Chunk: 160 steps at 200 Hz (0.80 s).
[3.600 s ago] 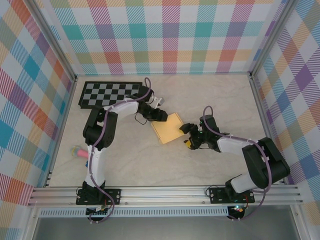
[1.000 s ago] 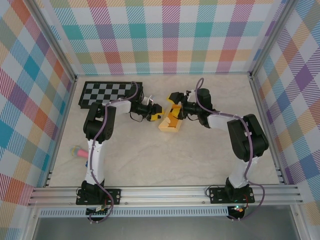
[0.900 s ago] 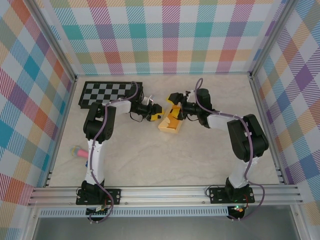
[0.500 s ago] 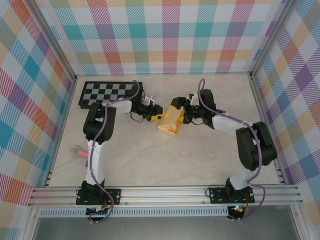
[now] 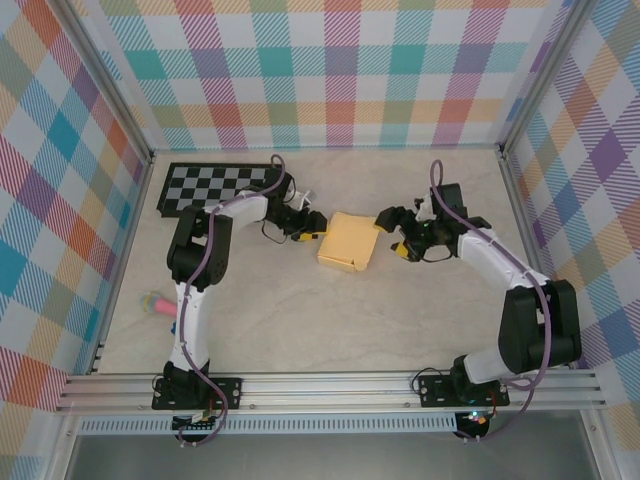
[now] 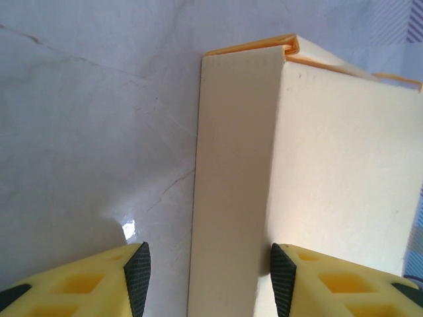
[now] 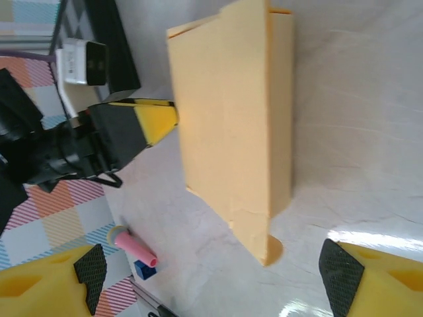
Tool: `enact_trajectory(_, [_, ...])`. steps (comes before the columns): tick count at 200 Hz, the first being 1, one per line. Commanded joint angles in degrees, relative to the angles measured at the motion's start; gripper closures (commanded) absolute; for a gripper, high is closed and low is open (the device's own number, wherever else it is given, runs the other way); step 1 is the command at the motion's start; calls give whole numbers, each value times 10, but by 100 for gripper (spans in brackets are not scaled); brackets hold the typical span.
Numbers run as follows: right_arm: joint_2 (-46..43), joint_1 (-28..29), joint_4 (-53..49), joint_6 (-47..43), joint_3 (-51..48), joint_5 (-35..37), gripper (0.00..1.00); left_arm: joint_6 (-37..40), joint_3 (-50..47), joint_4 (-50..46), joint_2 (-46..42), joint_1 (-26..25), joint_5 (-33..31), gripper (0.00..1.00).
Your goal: Fold the paper box
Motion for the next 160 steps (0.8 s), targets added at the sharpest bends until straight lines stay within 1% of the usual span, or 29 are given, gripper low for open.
enact_trajectory(1, [1,-9,-43,-33,-12,-7,13,36,22,-64,-5,-16,-56,47])
enact_trajectory(18, [31,-9,-5,-24,-20,-29,13,35,41,-80,5,-23,-59,46])
enact_trajectory(34, [69,-9,59,-8,-27,-61,18,23,51,-77,13,-28,-60,46])
enact_trajectory(50, [108,-9,109,2,-26,-85,29,7,56,-71,19,-28,-56,46])
enact_trajectory(56, [121,-9,122,0,-24,-89,35,6,58,-73,20,-28,-58,46])
enact_trajectory(69, [142,-9,130,-9,-16,-97,48,7,60,-76,24,-28,-59,46])
enact_trajectory(86, [166,-10,128,-22,-4,-109,62,11,62,-81,28,-27,-59,46])
enact_trajectory(110, [194,-9,131,-35,5,-111,71,6,60,-77,31,-25,-53,46])
enact_trajectory(128, [210,-9,138,-38,12,-123,79,1,50,-52,14,-21,-38,46])
enact_trajectory(149, [211,-8,134,-45,17,-126,80,-15,31,5,-23,-7,13,44])
enact_trajectory(160, [211,-8,118,-61,25,-126,81,-29,22,35,-45,3,23,41])
